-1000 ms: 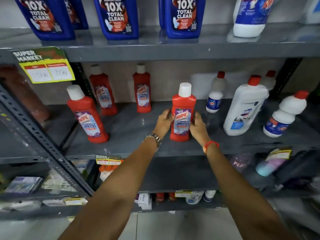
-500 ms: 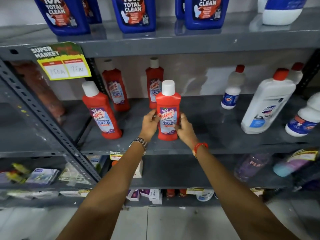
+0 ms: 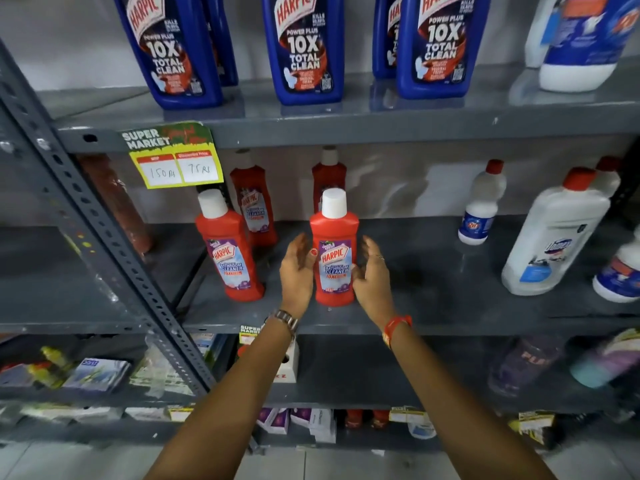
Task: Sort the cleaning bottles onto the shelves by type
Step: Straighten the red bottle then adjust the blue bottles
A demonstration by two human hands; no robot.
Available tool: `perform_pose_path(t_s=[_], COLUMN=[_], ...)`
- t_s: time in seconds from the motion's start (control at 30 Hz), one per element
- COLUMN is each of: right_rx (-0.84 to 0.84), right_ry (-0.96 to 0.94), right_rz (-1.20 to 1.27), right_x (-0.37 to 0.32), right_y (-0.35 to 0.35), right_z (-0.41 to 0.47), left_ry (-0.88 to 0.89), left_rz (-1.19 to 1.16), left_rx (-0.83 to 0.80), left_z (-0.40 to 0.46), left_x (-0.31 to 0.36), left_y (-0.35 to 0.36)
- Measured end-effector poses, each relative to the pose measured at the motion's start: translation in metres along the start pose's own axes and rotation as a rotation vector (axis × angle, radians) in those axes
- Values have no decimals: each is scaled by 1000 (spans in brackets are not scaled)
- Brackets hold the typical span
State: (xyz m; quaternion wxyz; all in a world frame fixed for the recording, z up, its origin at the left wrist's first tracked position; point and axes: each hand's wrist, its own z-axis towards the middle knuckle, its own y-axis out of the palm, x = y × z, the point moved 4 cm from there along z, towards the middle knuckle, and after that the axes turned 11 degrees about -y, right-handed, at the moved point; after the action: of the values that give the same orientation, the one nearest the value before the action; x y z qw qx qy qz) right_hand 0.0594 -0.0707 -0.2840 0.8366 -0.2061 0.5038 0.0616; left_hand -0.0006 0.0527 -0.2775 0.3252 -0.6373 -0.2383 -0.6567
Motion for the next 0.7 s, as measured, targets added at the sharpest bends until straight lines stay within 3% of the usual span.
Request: perform_pose_path(t_s=[0.1, 0.27, 0.37, 0.43, 0.53, 0.7], right_rx=[181, 447, 535, 492, 294, -45], right_ry=[-166, -554, -734, -716, -601, -339], right_rz=[16, 68, 12, -29, -65, -147], right_x=[-36, -131, -184, -210, -236, -239], right_y=[-20, -55, -71, -75, -75, -62], right_z=[3, 14, 33, 57, 100, 152], left_ry=[225, 678, 845, 833, 671, 235], left_rz=[-61, -128, -164, -129, -55, 118], left_rx=[238, 309, 325, 322, 250, 74], left_z=[-16, -48, -53, -41, -6, 51], left_x=[30, 130, 195, 232, 274, 288], left_y=[-20, -37, -40, -39, -33, -26])
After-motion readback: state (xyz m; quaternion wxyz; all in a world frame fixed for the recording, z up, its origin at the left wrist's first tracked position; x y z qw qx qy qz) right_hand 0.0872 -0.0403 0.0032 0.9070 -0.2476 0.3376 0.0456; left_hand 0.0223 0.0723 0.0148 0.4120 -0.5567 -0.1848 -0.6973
